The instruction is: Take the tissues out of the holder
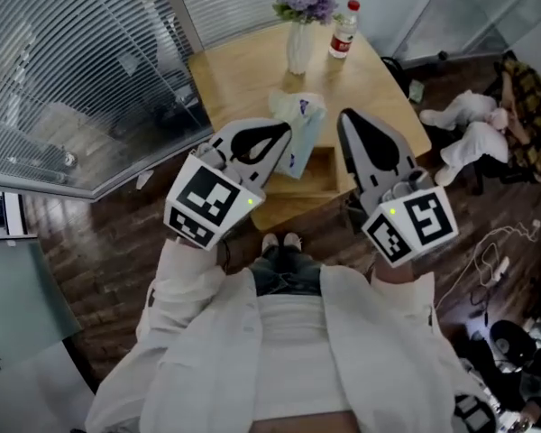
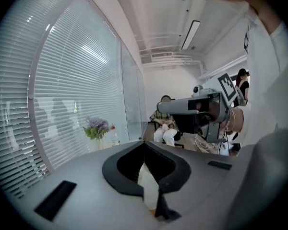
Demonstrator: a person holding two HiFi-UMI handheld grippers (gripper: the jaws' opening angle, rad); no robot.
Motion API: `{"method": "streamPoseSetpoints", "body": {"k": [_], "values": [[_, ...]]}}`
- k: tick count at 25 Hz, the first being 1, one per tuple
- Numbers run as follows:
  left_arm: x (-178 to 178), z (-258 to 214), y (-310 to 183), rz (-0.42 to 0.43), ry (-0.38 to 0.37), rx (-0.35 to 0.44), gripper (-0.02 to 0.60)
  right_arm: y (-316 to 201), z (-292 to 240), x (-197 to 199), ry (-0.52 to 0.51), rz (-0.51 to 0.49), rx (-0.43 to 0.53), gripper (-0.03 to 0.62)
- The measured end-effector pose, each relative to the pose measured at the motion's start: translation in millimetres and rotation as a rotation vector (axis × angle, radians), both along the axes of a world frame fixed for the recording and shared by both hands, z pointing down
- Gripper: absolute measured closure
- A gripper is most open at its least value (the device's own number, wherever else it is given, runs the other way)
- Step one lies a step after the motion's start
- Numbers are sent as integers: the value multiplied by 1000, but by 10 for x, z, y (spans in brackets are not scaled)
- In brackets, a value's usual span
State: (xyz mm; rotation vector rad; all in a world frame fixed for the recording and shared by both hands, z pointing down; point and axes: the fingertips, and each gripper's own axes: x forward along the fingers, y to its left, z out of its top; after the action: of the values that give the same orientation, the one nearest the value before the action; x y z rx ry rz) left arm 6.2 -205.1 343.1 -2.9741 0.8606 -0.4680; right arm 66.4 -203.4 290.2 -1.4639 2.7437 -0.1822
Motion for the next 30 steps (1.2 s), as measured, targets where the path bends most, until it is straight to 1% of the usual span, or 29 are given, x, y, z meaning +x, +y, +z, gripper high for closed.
{"method": "streamPoseSetpoints", "body": {"k": [3, 7, 11, 14, 16, 19, 22, 24, 27, 30], "values": [[-34, -245, -50, -14, 73, 38, 574, -77, -145, -41, 17, -10, 45, 582], [-100, -608, -83, -49, 148, 123, 574, -99, -390, -55, 32, -20, 107, 582], [-235, -985, -152, -115, 248, 200, 574, -158, -603, -152, 47, -31, 157, 582], [-353, -1259, -254, -166, 322, 273, 574, -288, -767, -240, 51, -41, 201, 582], [-403, -1390, -248, -191, 369, 299, 574, -296, -863, -272, 47, -47, 223, 582], [-453, -1520, -175, -215, 416, 327, 574, -242, -971, -338, 48, -64, 249, 582], [-524, -1652, -153, -249, 458, 373, 574, -259, -1053, -411, 45, -80, 256, 582], [-601, -1692, -161, -276, 484, 381, 574, -280, -1068, -469, 44, -81, 248, 582], [-710, -1713, -215, -314, 523, 371, 574, -324, -1092, -540, 47, -81, 241, 582], [-715, -1698, -234, -334, 542, 354, 574, -313, -1103, -554, 43, -90, 245, 582]]}}
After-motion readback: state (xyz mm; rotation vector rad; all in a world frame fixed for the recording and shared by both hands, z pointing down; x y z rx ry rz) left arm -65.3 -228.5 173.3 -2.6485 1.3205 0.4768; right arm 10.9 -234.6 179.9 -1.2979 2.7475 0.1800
